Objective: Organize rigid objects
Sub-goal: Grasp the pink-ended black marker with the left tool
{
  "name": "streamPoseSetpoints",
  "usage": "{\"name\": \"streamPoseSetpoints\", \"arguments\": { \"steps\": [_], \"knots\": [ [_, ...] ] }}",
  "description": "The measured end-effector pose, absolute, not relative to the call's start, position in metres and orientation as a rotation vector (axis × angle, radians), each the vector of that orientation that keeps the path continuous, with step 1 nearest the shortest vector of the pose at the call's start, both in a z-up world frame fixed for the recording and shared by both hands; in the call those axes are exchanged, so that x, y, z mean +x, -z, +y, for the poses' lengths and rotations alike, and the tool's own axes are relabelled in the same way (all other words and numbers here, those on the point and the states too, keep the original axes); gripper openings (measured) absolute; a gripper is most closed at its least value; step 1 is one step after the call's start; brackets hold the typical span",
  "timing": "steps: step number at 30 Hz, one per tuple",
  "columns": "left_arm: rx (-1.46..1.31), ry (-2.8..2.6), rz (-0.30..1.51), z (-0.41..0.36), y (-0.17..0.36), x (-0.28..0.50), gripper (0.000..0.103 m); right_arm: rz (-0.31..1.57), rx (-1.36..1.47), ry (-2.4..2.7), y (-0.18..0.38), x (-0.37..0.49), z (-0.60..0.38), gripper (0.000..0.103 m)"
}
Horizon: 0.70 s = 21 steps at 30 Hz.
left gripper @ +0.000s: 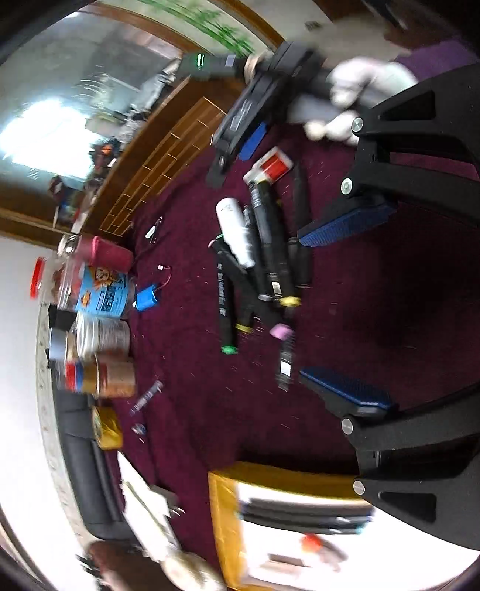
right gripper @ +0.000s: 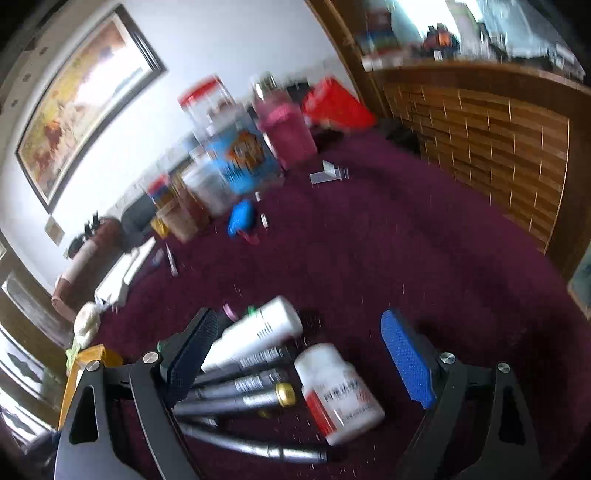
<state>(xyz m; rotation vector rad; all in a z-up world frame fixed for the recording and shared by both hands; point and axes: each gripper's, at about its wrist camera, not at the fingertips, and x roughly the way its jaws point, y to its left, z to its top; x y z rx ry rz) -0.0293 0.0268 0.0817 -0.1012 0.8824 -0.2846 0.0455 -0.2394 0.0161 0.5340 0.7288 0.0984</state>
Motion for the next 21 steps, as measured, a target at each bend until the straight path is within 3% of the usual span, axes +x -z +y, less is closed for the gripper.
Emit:
{"name": "streamPoseSetpoints", "arguments": {
  "steps": [8,10,13,14,21],
  "knots": [
    [0.011,0.262,0.927,-0.021,-0.047,0.052,0.065,0.75,0.509,-0.131,-0.009,0.043,-0.236,0.087],
    [0.067,0.27,0.962,-0.033,-0.035,0.069,0.052,0.754,0.505,-0.134,-0.008,0.043,-0.235,0.087],
    [0.146,0.229,0.938,-0.042,-0.029,0.067,0.019,0.748,0.512,-0.141,-0.008,0.042,-0.236,0.087],
    [0.159,0.231,0.929,-0.043,-0.03,0.064,0.014,0.747,0.516,-0.144,-0.008,0.043,-0.237,0.087],
    [0.104,0.262,0.944,-0.016,-0.041,0.031,0.012,0.764,0.524,-0.143,-0.005,0.043,-0.237,0.087]
  ]
}}
